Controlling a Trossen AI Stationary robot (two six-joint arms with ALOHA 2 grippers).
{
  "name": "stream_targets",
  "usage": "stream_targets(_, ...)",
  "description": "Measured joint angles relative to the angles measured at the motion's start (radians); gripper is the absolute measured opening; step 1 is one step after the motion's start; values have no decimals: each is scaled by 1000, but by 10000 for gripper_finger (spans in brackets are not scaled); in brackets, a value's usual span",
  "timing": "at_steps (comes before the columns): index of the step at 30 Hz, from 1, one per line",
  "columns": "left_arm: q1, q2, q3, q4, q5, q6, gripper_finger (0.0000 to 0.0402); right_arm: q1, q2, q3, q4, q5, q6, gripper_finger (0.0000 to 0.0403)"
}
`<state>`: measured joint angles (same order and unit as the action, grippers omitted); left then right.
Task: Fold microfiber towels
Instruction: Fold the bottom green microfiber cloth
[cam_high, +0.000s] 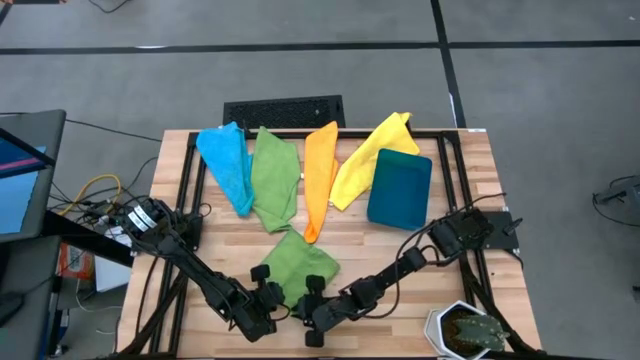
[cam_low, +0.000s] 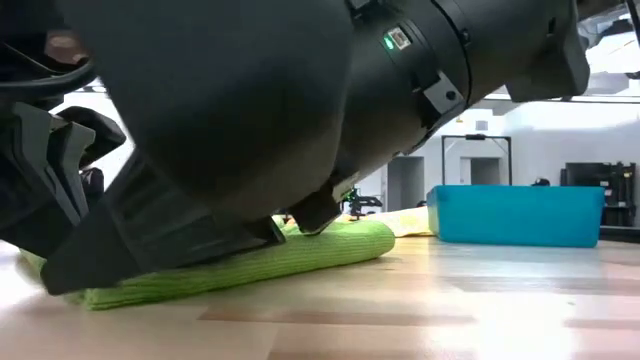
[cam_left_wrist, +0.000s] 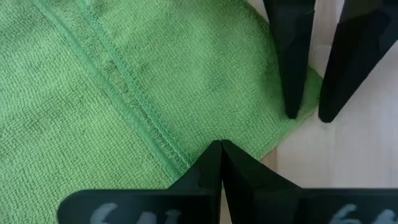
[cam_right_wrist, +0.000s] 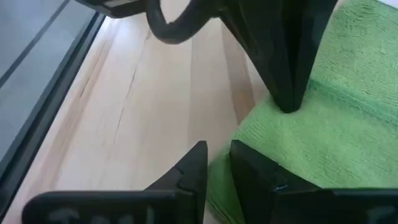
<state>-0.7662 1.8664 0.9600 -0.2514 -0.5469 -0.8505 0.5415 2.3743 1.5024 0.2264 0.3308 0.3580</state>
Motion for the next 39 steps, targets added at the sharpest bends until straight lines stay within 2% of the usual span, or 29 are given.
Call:
stream_targets(9,5,-33,-1,-13,-9,0,0,6,-32,-5,-59,-17,-7,97)
stream_targets(14,4,-78,-1,-40,-15,0,0,7,-108,-6,-62,-22,-49,97)
stream_targets(17,4,-116,-1,-78,-28,-16,0,7,-163,-4,-97,23,-78,97)
stream_targets(20,0,-176,-1,-203,-67,-150,0,6,-198,-5,-192,120,-70,97)
stream_targets(22,-23,-228,-1,-330,-147,-306,0,6,-208,-5,-221,158,-58,97)
stream_targets(25,-88,-272,-1,-488,-270,-568,0,8,-210,-5,-200,165,-47,97)
stream_targets(27,-130,-267,-1,-525,-291,-684,0,13,-210,-5,-180,165,-44,97)
stream_targets(33,-189,-184,-1,-522,-347,-838,0,-15,-158,-5,-65,171,-77,97)
stream_targets(35,-188,-152,-1,-521,-344,-877,0,-30,-113,1,1,147,-91,97)
stream_targets(39,-185,-107,-1,-526,-329,-955,0,-44,-64,14,0,146,-45,97)
